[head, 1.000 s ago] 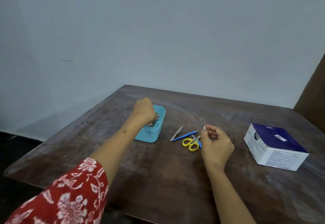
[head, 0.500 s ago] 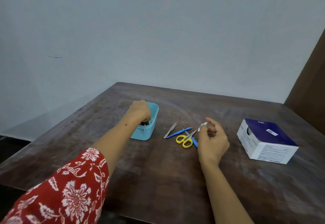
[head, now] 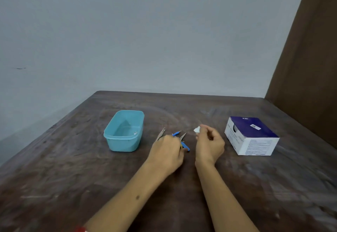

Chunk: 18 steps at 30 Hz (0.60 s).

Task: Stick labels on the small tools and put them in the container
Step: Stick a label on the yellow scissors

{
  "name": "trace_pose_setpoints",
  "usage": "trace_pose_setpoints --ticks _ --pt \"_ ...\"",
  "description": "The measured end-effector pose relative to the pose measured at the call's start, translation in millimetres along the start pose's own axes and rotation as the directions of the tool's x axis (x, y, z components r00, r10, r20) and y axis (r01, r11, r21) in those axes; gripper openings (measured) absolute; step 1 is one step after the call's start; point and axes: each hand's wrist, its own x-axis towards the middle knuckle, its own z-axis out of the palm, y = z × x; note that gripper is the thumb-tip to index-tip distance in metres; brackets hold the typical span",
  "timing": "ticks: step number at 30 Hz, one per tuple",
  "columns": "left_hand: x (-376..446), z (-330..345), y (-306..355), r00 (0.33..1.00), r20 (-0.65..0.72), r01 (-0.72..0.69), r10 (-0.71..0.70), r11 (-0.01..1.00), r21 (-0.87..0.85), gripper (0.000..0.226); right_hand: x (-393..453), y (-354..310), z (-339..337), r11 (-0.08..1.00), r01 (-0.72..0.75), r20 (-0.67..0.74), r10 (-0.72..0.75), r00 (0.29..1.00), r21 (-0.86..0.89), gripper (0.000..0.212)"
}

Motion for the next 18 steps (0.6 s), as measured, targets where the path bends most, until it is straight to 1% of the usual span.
trace_pose_setpoints --ticks 2,5,8,10,13,16,18 --pt "0.0 8.6 0.9 1.0 -0.014 0.004 -0.004 1.0 0.029 0.029 0.3 -1.9 -0.3 1.0 -0.013 0.022 0.012 1.0 0.02 0.017" --pt "0.0 14.4 0.3 1.0 -0.014 -0.001 0.001 0.998 0.056 0.024 2.1 -1.0 0.1 1.0 -0.015 0.041 0.014 0.999 0.012 0.019" --pt "1.7 14.1 -0.9 0.998 -0.048 0.041 -0.041 0.999 -0.013 0.019 3.2 1.8 0.9 1.0 -0.002 0.056 0.003 0.998 -0.029 0.02" --pt "4.1 10.8 -0.7 0.994 -0.036 0.101 -0.104 0.991 -0.083 0.017 2.7 3.0 1.4 0.999 0.012 0.064 -0.01 0.998 -0.041 0.02" --pt "8.8 3.0 1.2 0.977 0.016 0.212 -0.213 0.957 -0.2 0.018 1.9 2.3 0.9 0.999 0.026 0.058 -0.023 0.998 -0.038 0.022" --pt "15.2 -4.8 0.5 0.944 0.077 0.328 -0.32 0.896 -0.298 0.03 2.6 1.8 -0.2 0.999 0.02 0.047 -0.019 0.999 -0.03 0.024" --pt "19.4 -8.8 -2.9 0.921 0.129 0.389 -0.368 0.857 -0.337 0.038 3.3 2.6 -0.7 0.999 0.022 0.053 -0.02 0.998 -0.028 0.023"
